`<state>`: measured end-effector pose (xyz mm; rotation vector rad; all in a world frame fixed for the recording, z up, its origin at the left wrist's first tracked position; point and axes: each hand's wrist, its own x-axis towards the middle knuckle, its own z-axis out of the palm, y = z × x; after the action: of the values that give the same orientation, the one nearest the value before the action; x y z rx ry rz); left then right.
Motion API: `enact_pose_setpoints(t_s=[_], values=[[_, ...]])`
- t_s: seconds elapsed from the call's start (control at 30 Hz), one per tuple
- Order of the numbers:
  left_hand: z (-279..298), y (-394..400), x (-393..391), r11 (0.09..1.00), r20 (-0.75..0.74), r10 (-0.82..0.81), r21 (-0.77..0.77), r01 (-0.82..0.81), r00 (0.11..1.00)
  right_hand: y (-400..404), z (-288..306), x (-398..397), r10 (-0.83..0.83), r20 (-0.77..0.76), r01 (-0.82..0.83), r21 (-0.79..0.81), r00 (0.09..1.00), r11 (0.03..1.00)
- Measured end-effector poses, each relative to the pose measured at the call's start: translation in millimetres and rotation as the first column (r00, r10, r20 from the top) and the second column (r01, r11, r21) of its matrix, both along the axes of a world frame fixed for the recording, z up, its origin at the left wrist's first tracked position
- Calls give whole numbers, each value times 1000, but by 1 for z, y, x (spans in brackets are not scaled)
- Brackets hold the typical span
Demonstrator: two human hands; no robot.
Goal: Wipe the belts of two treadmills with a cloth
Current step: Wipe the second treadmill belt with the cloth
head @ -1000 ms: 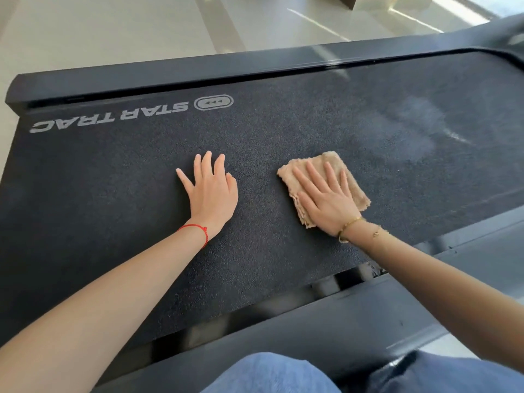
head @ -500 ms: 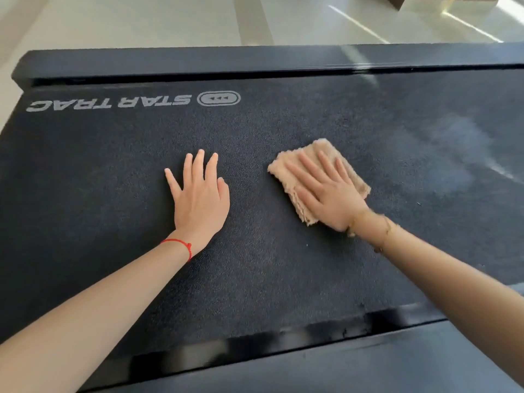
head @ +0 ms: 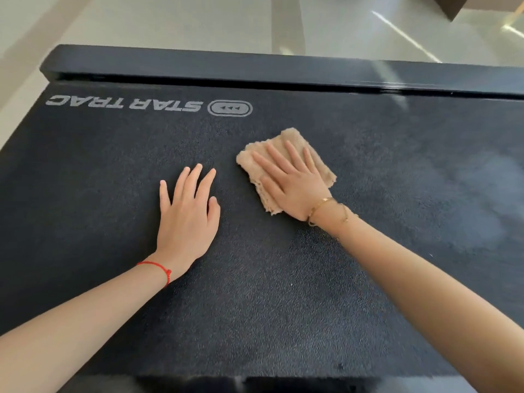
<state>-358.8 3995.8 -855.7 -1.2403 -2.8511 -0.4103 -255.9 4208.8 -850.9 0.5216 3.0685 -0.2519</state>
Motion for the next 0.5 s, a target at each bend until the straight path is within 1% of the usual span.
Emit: enact_pose_setpoints(t_s=[0.13, 0.27, 0.33, 0.4, 0.5], values=[[0, 4, 0, 1000, 4, 16, 16, -16, 1000, 52, 1, 0, -161, 13, 161, 9, 987, 987], [0, 5, -1, 999, 13, 29, 34, -30, 999, 104, 5, -51, -363, 42, 364, -23, 931, 931], [0, 6, -1, 999, 22, 29, 34, -29, 999, 111, 9, -82, -411, 77, 414, -31, 908, 910], [-1, 6, -2, 999, 28, 26, 46, -27, 999, 98, 11, -111, -365, 91, 369, -29, 926, 929], [-2, 5, -4, 998, 29, 25, 59, -26, 999, 54, 13, -138, -173, 92, 176, -26, 981, 984]])
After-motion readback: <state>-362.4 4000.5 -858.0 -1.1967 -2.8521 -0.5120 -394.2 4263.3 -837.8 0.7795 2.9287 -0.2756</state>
